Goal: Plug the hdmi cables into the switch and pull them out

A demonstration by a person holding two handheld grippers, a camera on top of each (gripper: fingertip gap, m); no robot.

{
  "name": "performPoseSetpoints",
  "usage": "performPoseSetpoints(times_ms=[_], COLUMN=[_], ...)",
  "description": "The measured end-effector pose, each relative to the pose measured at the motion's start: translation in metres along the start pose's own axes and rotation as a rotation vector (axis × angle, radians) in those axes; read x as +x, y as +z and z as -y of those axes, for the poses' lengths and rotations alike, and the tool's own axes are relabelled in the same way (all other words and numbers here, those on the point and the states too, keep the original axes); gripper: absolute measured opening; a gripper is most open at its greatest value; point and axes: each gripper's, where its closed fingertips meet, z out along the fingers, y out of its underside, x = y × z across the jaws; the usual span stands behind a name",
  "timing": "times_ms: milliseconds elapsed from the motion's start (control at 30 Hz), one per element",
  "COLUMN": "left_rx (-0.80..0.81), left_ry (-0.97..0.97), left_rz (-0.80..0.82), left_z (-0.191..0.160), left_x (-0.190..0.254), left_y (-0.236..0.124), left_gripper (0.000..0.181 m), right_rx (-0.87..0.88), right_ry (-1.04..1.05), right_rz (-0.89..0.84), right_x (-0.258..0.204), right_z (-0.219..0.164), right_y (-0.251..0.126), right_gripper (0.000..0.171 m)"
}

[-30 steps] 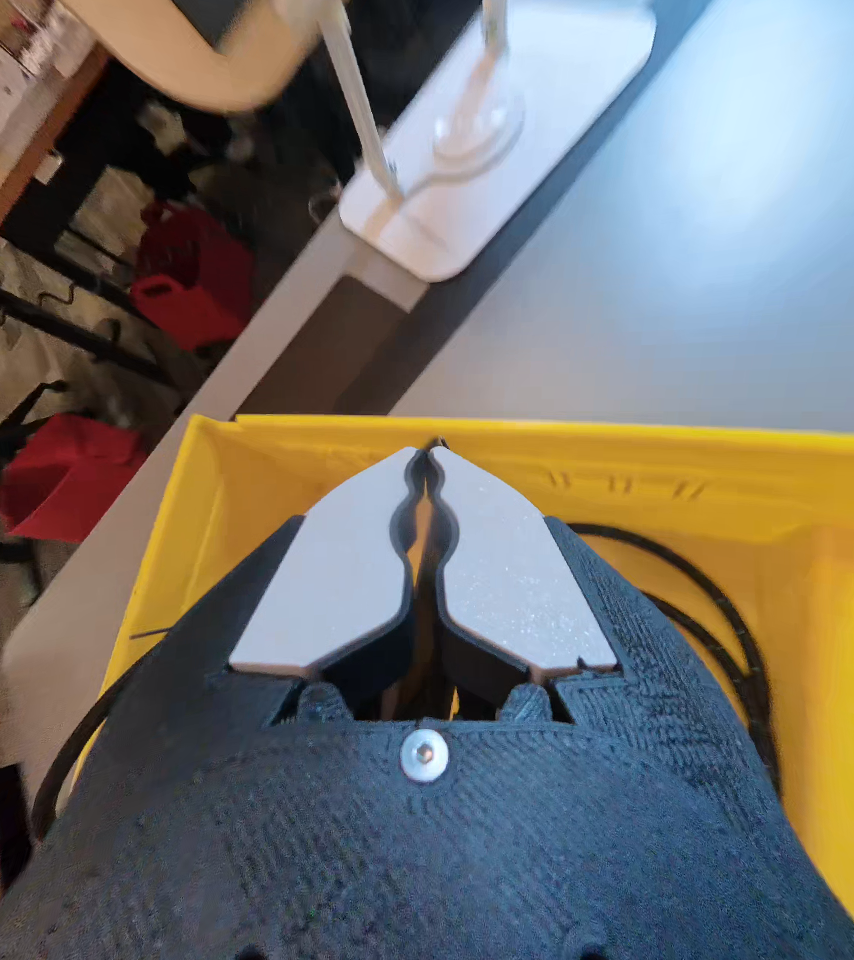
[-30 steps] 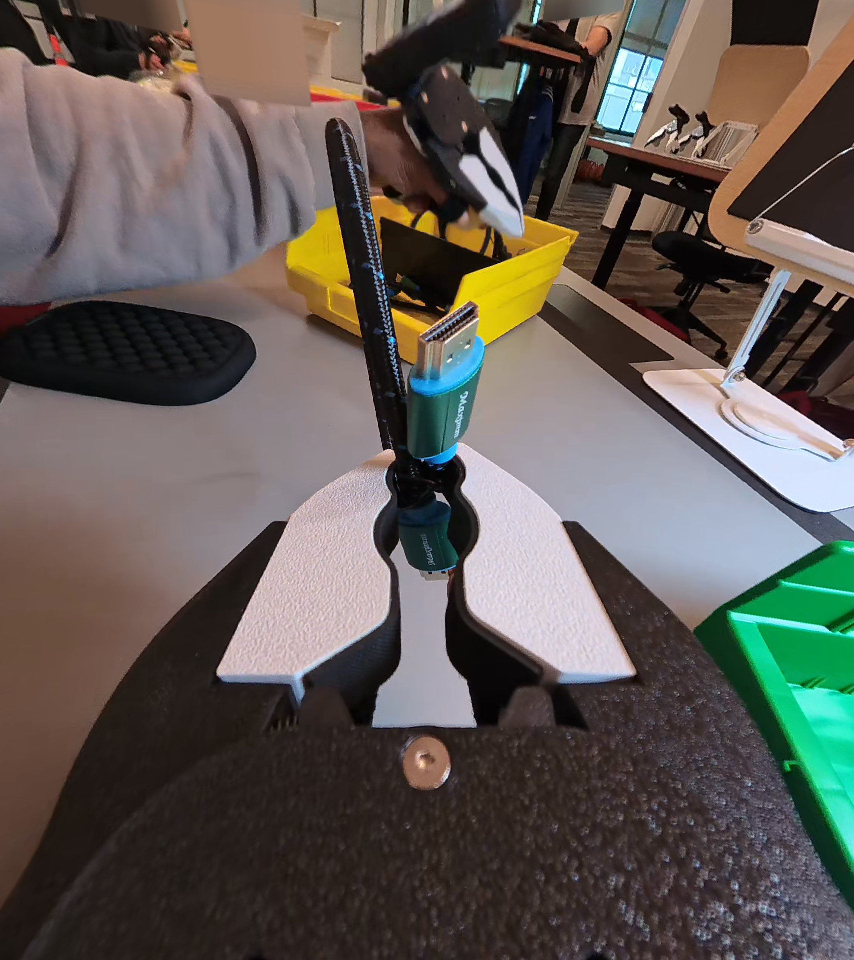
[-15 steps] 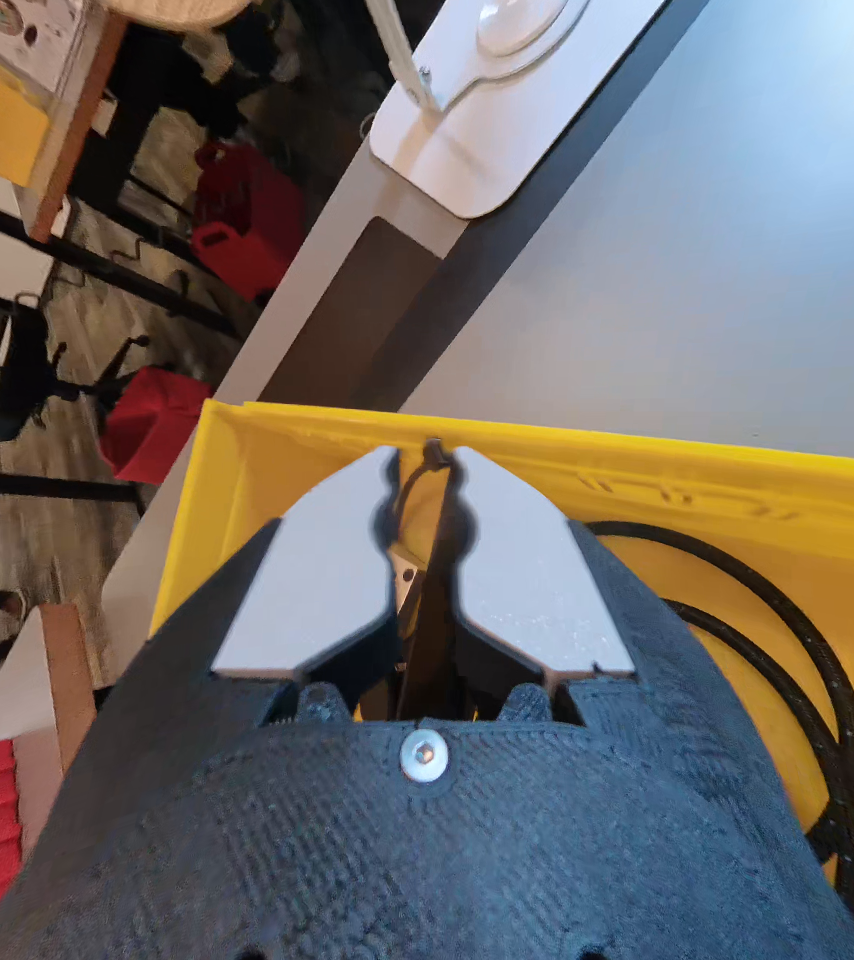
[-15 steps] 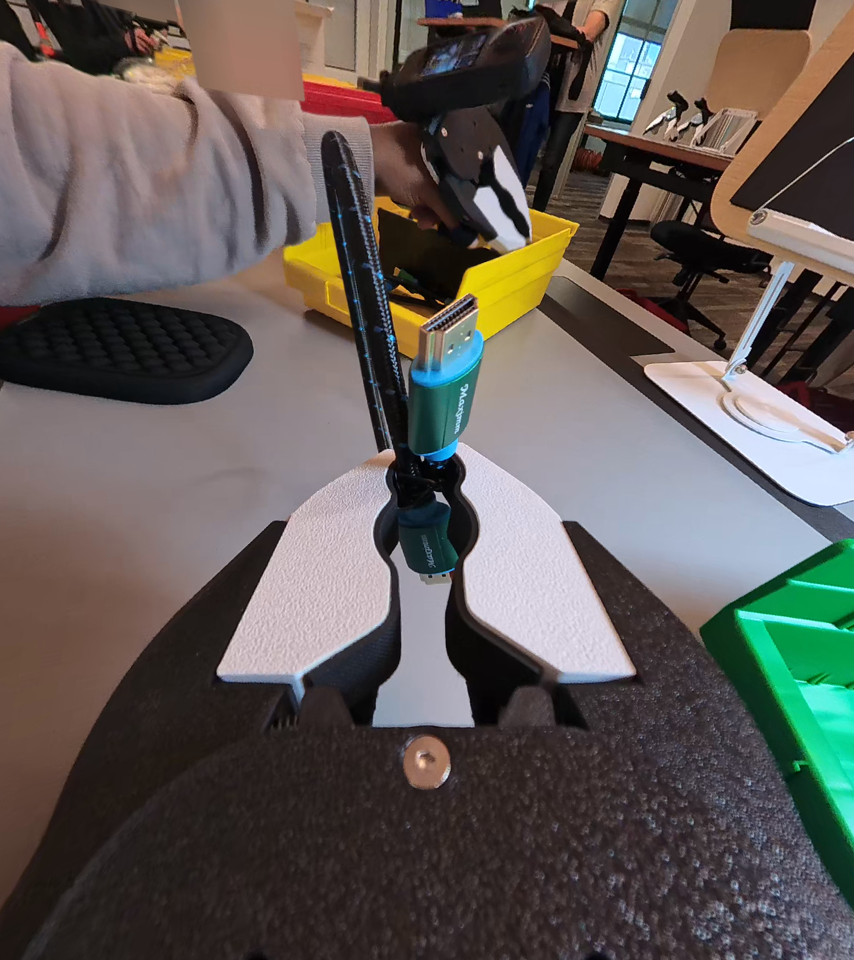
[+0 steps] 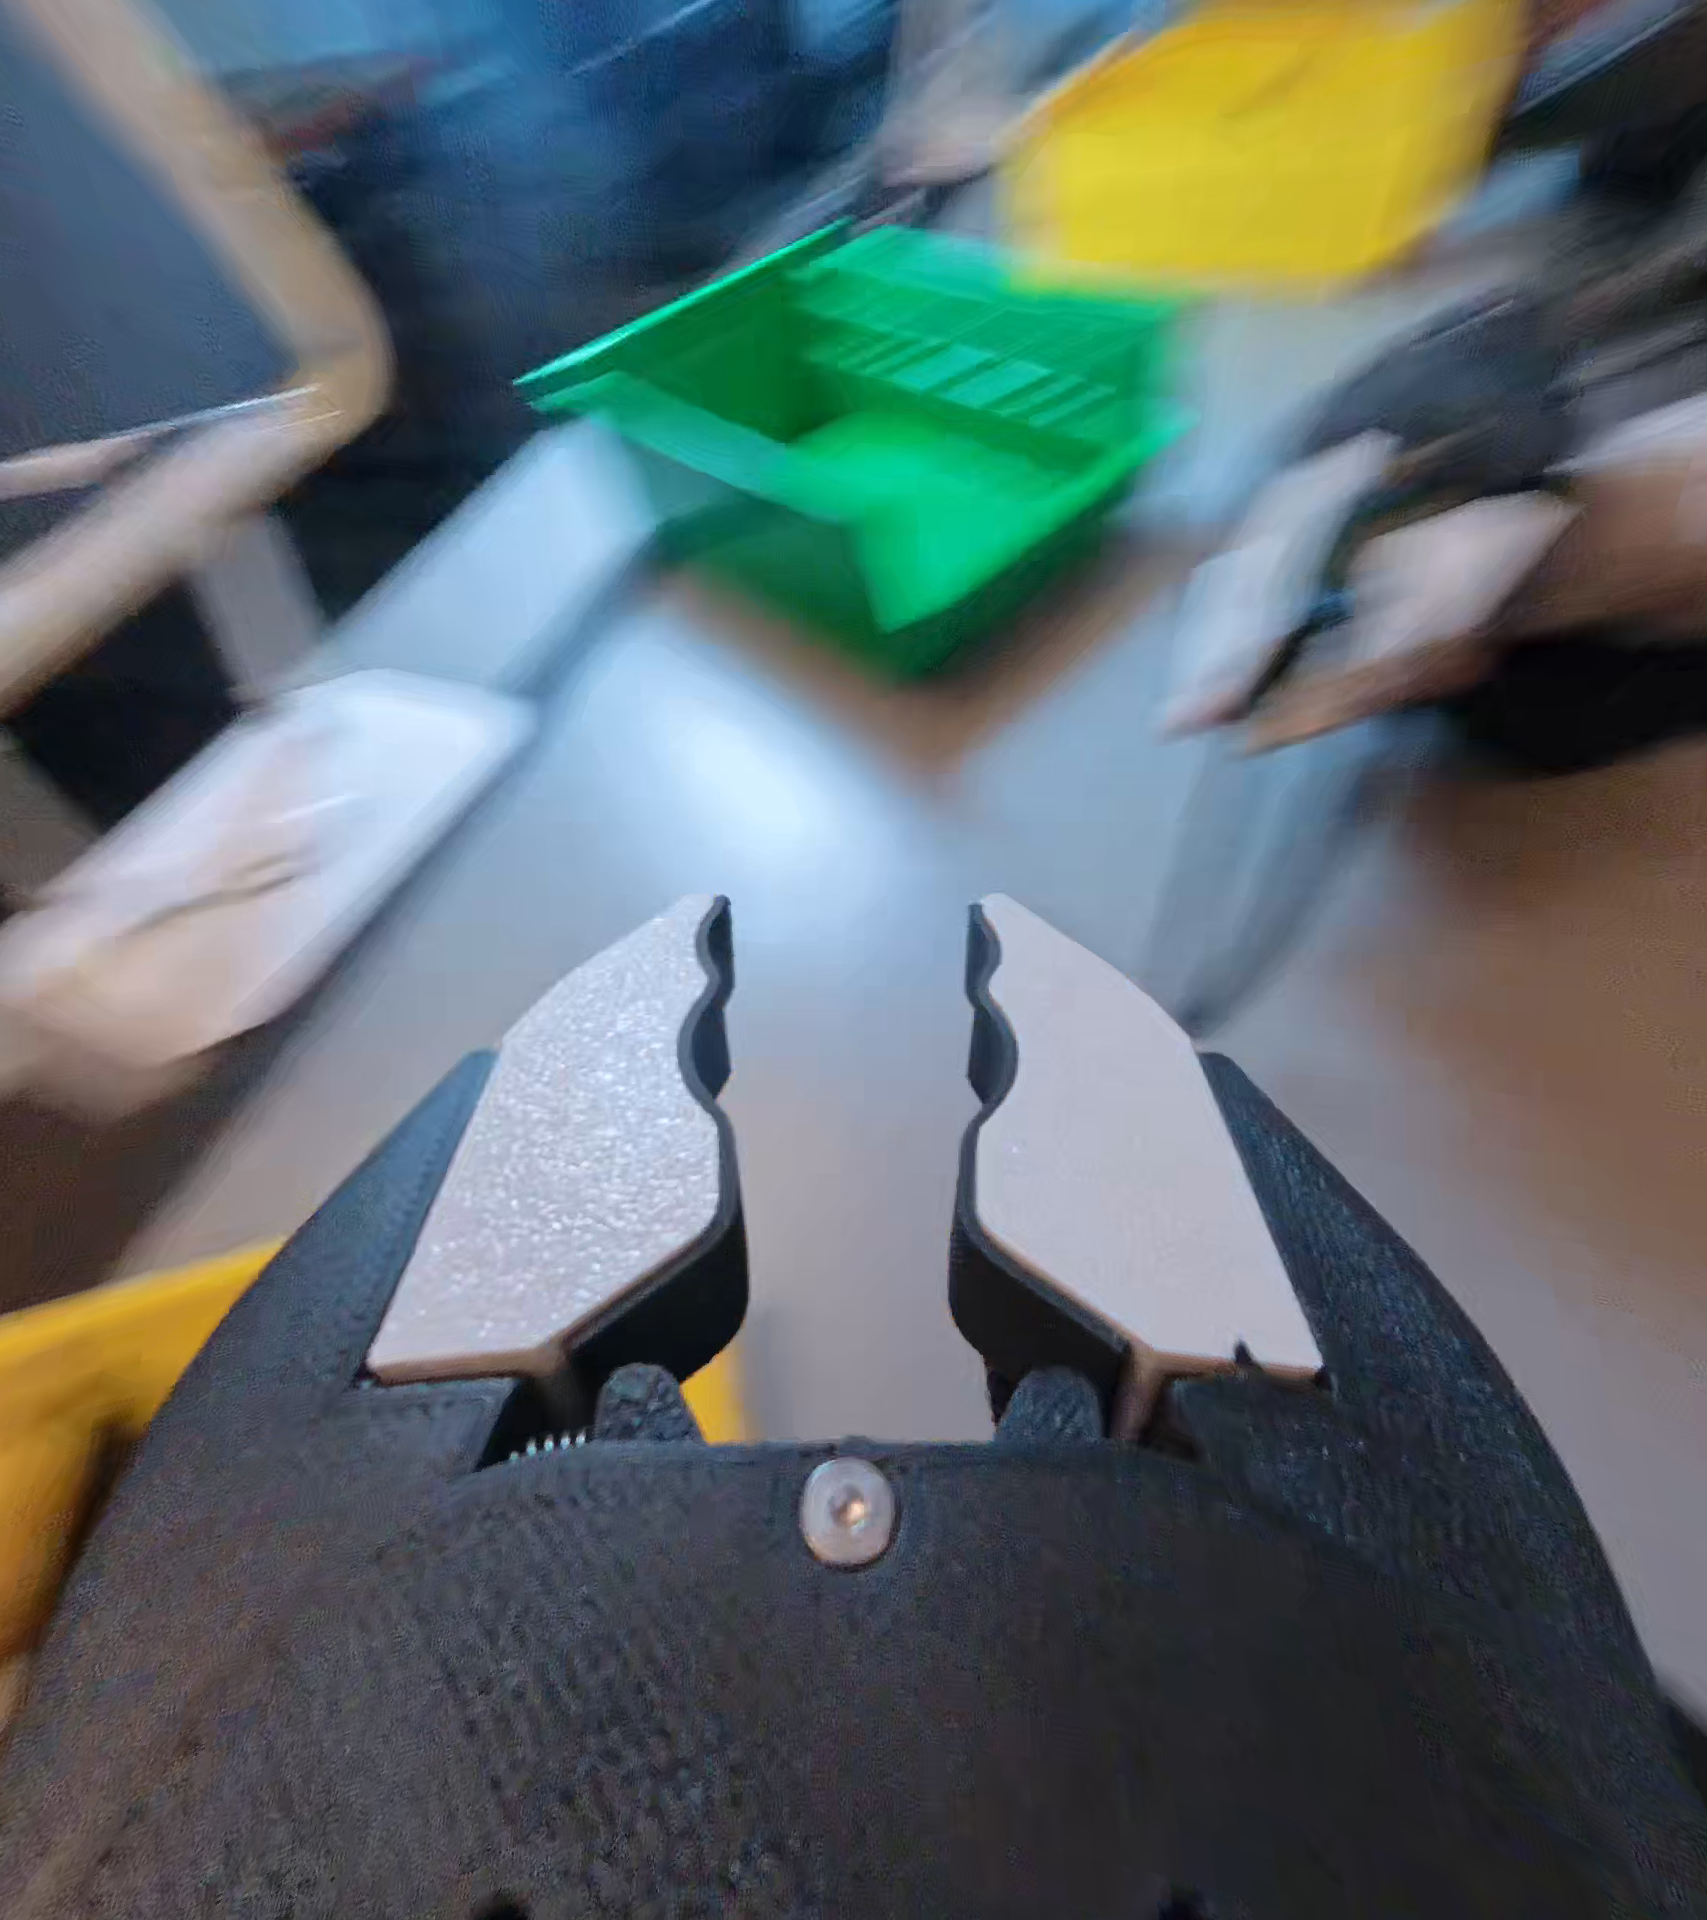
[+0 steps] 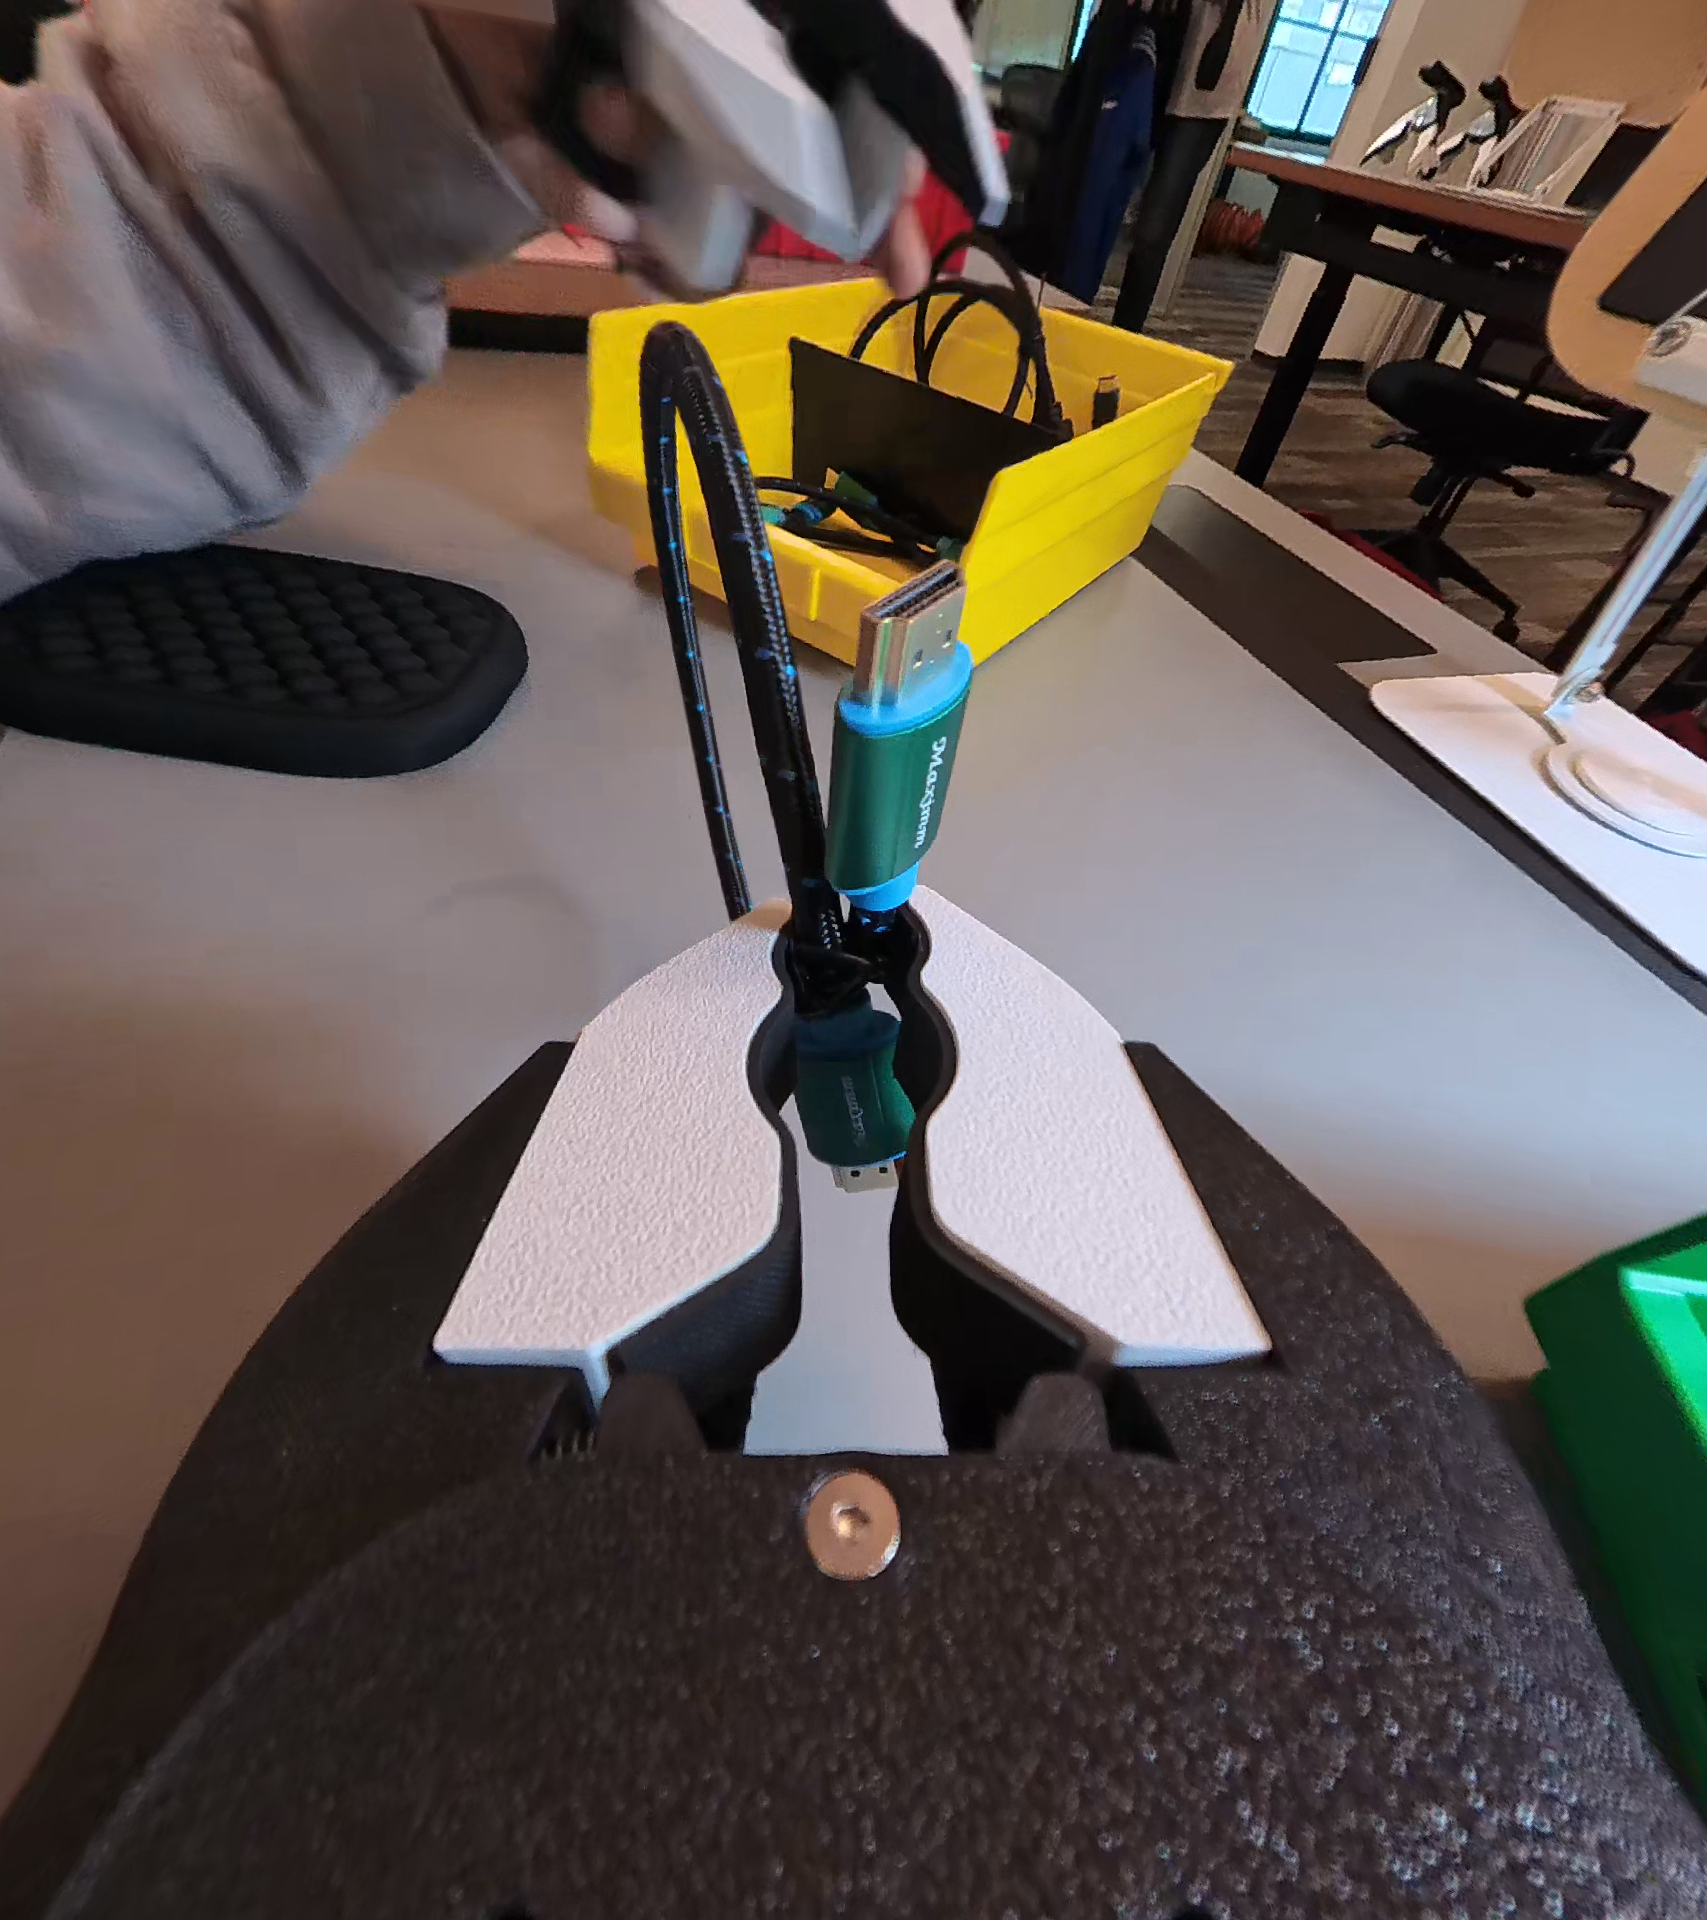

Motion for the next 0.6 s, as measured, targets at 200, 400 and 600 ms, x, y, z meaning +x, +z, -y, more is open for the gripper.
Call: performPoseSetpoints(times_ms=[200, 400, 600], left_rx=[-0.177, -0.095, -0.224], left_ry=[0.275, 0.165, 0.032], left_rz=[-0.187, -0.023, 0.308], left_z=[-0.018, 0.019, 0.002], left_x=[0.094, 0.052, -0.032], left_y=[0.035, -0.012, -0.093], left_gripper=[0.008, 0.007, 0.008], right_rx=[0.025, 0.105, 0.124], right_ry=[0.046, 0.102, 0.179], right_rz=[-0.003, -0.054, -0.045], right_x=[-0.004, 0.011, 0.021], right_z=[0.005, 0.019, 0.016], right_y=[0.005, -0.008, -0.013], right_gripper=[0.013, 0.037, 0.035])
